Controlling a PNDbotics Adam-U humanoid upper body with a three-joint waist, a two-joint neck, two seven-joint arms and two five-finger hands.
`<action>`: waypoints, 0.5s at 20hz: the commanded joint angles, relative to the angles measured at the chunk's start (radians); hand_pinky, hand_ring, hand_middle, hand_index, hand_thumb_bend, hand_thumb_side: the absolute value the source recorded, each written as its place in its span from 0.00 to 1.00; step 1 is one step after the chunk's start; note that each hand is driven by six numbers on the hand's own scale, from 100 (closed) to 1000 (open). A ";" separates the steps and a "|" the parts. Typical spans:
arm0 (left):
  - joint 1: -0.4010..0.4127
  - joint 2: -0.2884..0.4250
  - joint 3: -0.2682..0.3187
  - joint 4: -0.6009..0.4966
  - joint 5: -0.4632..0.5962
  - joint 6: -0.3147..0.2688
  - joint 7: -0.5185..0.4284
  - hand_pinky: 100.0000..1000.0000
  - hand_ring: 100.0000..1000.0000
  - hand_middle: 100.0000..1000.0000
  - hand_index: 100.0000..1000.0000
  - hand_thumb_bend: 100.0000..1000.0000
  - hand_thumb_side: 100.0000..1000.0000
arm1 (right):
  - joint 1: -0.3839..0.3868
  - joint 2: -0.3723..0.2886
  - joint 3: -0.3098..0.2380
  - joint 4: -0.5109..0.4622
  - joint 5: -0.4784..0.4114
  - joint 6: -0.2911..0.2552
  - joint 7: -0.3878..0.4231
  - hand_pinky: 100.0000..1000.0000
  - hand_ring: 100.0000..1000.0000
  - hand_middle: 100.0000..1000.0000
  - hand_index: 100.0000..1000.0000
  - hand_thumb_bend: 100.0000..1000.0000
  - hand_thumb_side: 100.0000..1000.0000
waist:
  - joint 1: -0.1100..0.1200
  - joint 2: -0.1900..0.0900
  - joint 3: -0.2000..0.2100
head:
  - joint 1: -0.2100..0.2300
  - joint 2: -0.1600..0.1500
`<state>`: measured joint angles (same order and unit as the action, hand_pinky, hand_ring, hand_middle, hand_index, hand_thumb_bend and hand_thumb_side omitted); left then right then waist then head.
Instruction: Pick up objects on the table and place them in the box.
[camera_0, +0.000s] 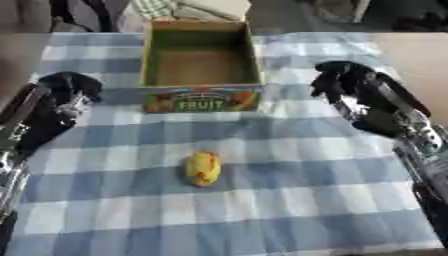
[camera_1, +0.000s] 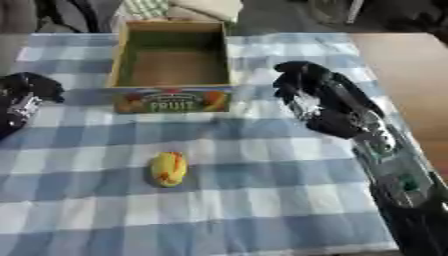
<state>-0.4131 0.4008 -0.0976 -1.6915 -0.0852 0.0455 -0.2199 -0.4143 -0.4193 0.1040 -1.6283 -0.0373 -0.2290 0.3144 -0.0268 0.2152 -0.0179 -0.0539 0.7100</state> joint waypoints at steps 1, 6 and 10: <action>-0.046 0.048 -0.053 0.012 -0.025 -0.020 -0.038 0.77 0.59 0.55 0.64 0.22 0.58 | -0.020 -0.028 -0.013 -0.024 -0.010 0.000 -0.006 0.76 0.61 0.61 0.83 0.00 0.43 | 0.001 -0.021 -0.006 | 0.005 -0.009; -0.093 0.062 -0.133 0.042 -0.057 -0.052 -0.104 0.77 0.59 0.56 0.65 0.25 0.57 | -0.022 -0.028 -0.011 -0.025 -0.015 0.001 -0.005 0.76 0.61 0.61 0.83 0.00 0.43 | 0.001 -0.023 -0.014 | 0.007 -0.008; -0.112 0.066 -0.178 0.055 -0.080 -0.074 -0.146 0.77 0.59 0.56 0.65 0.30 0.54 | -0.021 -0.029 -0.012 -0.023 -0.015 0.001 -0.004 0.76 0.61 0.60 0.83 0.00 0.43 | 0.003 -0.024 -0.017 | 0.006 -0.007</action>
<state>-0.5070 0.4412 -0.2671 -1.6297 -0.1567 -0.0213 -0.3524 -0.4222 -0.4201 0.1039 -1.6290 -0.0454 -0.2291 0.3123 -0.0258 0.2095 -0.0333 -0.0497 0.7100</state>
